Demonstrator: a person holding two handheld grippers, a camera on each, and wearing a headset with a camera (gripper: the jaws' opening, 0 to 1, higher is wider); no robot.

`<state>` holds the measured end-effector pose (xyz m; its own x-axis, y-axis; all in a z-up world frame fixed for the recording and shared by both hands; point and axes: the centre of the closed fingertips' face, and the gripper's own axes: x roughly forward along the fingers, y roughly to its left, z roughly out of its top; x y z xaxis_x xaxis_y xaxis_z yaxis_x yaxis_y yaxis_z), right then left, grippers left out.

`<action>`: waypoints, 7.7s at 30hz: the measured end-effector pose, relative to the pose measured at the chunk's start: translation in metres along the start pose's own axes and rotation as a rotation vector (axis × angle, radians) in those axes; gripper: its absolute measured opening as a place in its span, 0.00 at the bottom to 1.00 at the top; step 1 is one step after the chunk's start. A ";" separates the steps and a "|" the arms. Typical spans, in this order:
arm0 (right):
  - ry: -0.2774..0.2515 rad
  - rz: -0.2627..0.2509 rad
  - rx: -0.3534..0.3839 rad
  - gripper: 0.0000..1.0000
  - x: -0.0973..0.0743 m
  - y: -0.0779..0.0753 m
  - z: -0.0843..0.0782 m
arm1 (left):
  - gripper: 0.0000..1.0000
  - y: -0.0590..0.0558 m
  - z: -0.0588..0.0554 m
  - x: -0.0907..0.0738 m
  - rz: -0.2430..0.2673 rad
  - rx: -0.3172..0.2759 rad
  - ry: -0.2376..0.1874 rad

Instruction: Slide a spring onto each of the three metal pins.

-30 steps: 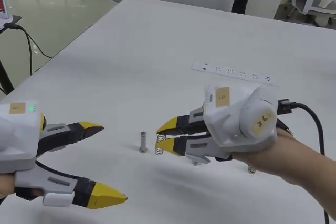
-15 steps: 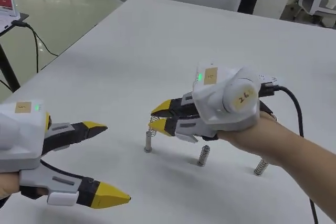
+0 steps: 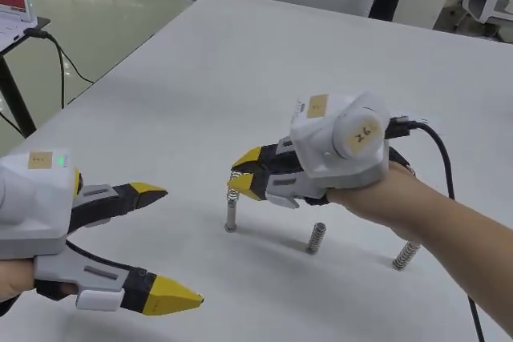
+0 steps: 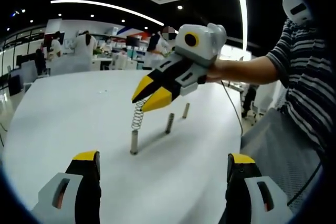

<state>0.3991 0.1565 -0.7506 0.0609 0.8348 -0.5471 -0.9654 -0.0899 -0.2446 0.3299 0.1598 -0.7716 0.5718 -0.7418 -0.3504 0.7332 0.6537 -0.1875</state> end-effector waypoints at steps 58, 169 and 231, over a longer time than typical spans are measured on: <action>0.123 0.040 0.064 0.08 0.039 0.012 -0.052 | 0.96 0.005 0.002 0.007 0.002 -0.010 -0.004; -0.140 -0.529 0.556 0.91 -0.200 0.043 -0.138 | 0.98 0.004 0.039 -0.001 0.146 0.022 -0.056; -0.120 -0.536 0.546 0.90 -0.201 0.041 -0.141 | 0.98 0.007 0.042 0.010 0.143 0.042 -0.055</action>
<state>0.3829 -0.0921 -0.7638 0.5570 0.7451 -0.3670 -0.8021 0.5972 -0.0049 0.3565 0.1510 -0.7379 0.6901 -0.6493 -0.3196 0.6566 0.7475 -0.1006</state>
